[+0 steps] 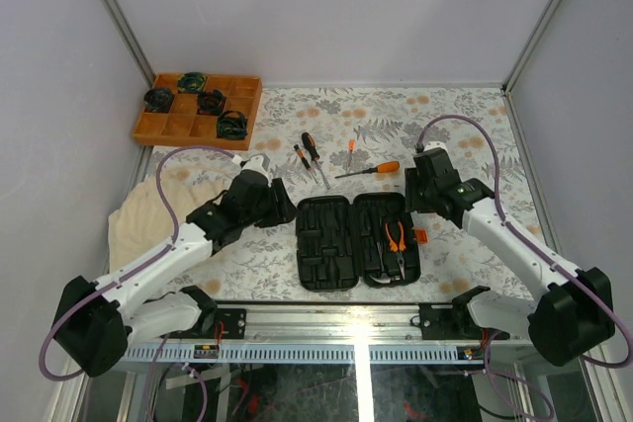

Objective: Sort the tools into containers
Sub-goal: Place the hammer in the storage box, then pick up the screwdriver from the center of the board.

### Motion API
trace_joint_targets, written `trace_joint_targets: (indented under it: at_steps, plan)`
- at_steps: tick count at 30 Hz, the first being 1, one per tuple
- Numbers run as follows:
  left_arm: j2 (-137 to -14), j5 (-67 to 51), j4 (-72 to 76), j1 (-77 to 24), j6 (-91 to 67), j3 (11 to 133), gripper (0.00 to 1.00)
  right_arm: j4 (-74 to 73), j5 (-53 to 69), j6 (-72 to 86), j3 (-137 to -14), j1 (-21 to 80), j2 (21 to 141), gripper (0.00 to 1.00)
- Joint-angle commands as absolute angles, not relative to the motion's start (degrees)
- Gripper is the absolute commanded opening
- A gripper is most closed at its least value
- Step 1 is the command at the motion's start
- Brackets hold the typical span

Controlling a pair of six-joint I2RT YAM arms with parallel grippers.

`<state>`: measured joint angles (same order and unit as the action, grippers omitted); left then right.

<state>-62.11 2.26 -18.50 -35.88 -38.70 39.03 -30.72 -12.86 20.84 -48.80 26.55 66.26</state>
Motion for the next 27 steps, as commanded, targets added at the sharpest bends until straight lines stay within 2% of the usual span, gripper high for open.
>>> trace_joint_targets:
  at_steps: [1,11,27]
  plan:
    - [-59.25,5.16,-24.36,-35.33,-35.18,42.22,0.52,-26.92,-7.7,17.63,-51.99,22.37,69.1,0.54]
    - [-56.54,6.98,-28.87,-35.31,-31.57,43.93,0.53,-23.29,-2.96,17.05,-53.8,15.84,75.55,0.64]
    - [-56.81,5.84,-30.72,-33.18,-30.0,44.95,0.57,-19.39,-1.16,17.67,-57.9,15.16,81.21,0.73]
